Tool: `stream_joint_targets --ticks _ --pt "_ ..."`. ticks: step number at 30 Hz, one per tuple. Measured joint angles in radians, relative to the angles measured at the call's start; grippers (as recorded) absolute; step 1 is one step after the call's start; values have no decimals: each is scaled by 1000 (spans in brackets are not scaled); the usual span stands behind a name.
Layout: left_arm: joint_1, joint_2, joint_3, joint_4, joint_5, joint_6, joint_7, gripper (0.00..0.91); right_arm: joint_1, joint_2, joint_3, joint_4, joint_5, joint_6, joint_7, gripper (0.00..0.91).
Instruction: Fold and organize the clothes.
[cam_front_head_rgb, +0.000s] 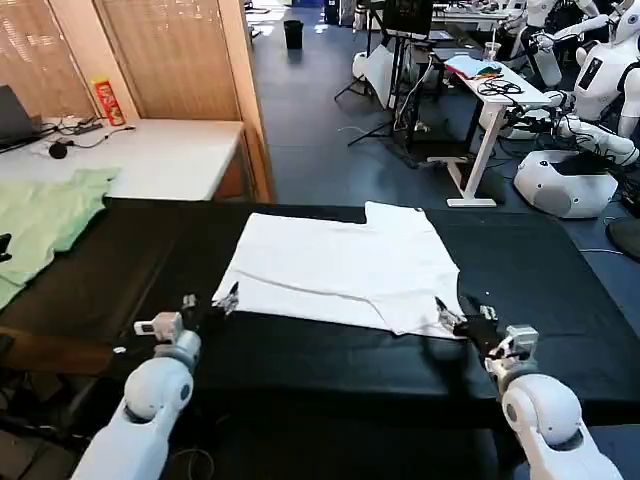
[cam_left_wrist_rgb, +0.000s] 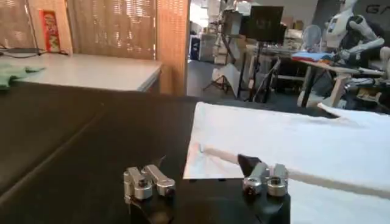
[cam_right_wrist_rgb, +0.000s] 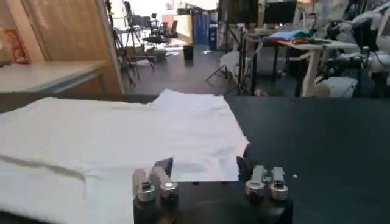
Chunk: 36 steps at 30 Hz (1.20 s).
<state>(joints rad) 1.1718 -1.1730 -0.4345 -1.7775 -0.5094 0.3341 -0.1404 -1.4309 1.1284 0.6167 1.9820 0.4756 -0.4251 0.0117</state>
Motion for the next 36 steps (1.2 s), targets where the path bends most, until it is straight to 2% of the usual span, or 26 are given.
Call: stream_joint_targets --ticks 2,3,4,7,8,9,10,11,12,13,14,16,17,19,22,29,36 --pt "14 0 -5 -1 -3 1 5 878 -13 7 2 3 0 0 1 829" --pt "20 0 -8 -1 -7 2 7 878 -17 9 2 3 0 0 2 761" --pt "25 0 -12 -1 -12 4 8 878 -20 12 3 3 0 0 2 731" --pt "35 4 -24 1 -33 9 13 868 -27 17 4 -2 0 0 3 692" --pt "37 6 -27 3 -35 9 15 712 -30 19 4 -4 0 -1 3 673" --pt "39 9 -28 4 -38 10 18 624 -33 22 4 -6 0 -1 4 673" --pt "41 11 -30 6 -44 11 21 429 -35 24 4 -7 0 -1 4 663" --pt "42 13 -32 8 -47 12 24 283 -37 26 4 -8 0 -1 4 644" --pt "43 13 -33 11 -48 12 28 176 -39 28 4 -9 0 -1 4 634" --pt "44 13 -35 15 -48 12 32 117 -39 31 4 -9 0 0 4 546" --pt "45 13 -36 18 -48 12 36 78 -39 33 4 -10 0 0 4 371" --pt "44 12 -39 24 -49 12 39 20 -38 34 4 -11 -3 0 4 166" --pt "43 11 -41 26 -52 12 39 0 -39 33 4 -10 -3 -1 4 59" --pt "40 11 -43 31 -53 12 40 0 -44 27 6 -5 -3 -3 4 20" --pt "47 11 -48 29 -49 13 40 0 -54 17 8 7 -3 -10 6 10" --pt "98 28 -62 -11 -20 19 35 0 -94 -17 9 58 18 -78 61 0" --pt "207 39 -94 -114 9 36 -1 0 -163 -44 29 137 42 -139 106 0"
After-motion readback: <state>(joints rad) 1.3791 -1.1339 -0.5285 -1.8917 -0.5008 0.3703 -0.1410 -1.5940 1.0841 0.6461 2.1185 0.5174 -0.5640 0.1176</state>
